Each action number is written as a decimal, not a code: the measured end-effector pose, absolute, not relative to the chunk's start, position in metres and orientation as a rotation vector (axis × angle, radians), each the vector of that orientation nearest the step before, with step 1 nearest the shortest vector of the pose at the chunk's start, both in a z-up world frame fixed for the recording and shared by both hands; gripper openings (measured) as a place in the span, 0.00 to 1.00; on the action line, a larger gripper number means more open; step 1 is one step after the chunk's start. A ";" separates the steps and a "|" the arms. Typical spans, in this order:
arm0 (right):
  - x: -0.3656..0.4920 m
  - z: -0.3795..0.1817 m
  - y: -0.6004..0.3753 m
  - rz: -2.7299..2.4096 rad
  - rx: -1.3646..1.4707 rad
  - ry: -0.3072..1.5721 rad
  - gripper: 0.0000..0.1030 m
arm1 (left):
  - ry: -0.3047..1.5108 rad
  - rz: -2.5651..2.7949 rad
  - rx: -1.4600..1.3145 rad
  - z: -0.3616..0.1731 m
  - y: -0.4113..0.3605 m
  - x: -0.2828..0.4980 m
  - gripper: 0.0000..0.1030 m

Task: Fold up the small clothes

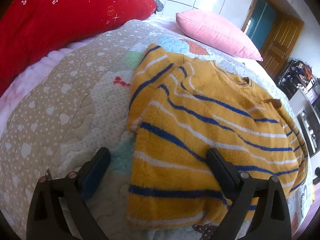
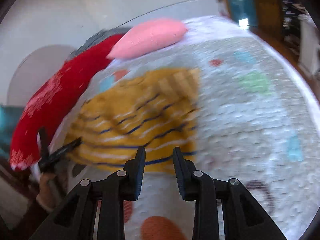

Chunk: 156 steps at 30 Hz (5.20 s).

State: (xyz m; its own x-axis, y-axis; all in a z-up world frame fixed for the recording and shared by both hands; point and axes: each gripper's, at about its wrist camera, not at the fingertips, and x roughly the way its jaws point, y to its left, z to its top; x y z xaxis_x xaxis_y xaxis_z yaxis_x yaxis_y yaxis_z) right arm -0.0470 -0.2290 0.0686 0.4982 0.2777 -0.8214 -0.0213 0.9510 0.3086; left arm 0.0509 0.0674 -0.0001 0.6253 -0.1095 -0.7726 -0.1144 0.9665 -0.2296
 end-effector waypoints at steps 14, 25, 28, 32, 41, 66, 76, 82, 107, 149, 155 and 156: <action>-0.031 0.084 -0.243 0.151 0.214 0.928 0.37 | 0.912 0.016 -0.230 -0.002 0.063 0.055 0.98; 0.074 0.004 -0.208 0.181 0.228 1.055 0.36 | 0.912 0.015 -0.232 -0.002 0.063 0.056 0.98; 0.086 -0.005 -0.269 0.068 0.436 1.035 0.13 | 0.913 0.012 -0.234 -0.003 0.063 0.055 0.99; 0.072 -0.005 -0.306 0.026 0.567 1.019 0.06 | 0.915 0.009 -0.233 -0.004 0.063 0.057 1.00; -0.012 0.051 -0.280 0.057 0.372 0.921 0.48 | 0.914 0.008 -0.234 -0.004 0.063 0.056 1.00; -0.036 -0.007 -0.225 0.083 0.090 1.059 1.00 | 0.912 0.008 -0.234 -0.003 0.062 0.056 1.00; -0.038 -0.008 -0.224 0.078 0.083 1.042 1.00 | 0.913 0.009 -0.233 -0.004 0.062 0.056 1.00; -0.037 -0.010 -0.214 0.044 0.001 1.056 1.00 | 0.913 0.011 -0.228 -0.003 0.063 0.056 1.00; -0.041 -0.008 -0.219 0.034 0.011 1.027 1.00 | 0.906 0.010 -0.235 -0.002 0.062 0.053 1.00; -0.042 -0.007 -0.217 0.035 0.027 1.016 1.00 | 0.905 0.012 -0.235 -0.002 0.062 0.053 1.00; -0.043 -0.007 -0.218 0.038 0.039 1.011 1.00 | 0.905 0.012 -0.235 -0.001 0.062 0.053 1.00; -0.043 -0.007 -0.218 0.039 0.042 1.009 1.00 | 0.905 0.011 -0.236 -0.001 0.062 0.052 1.00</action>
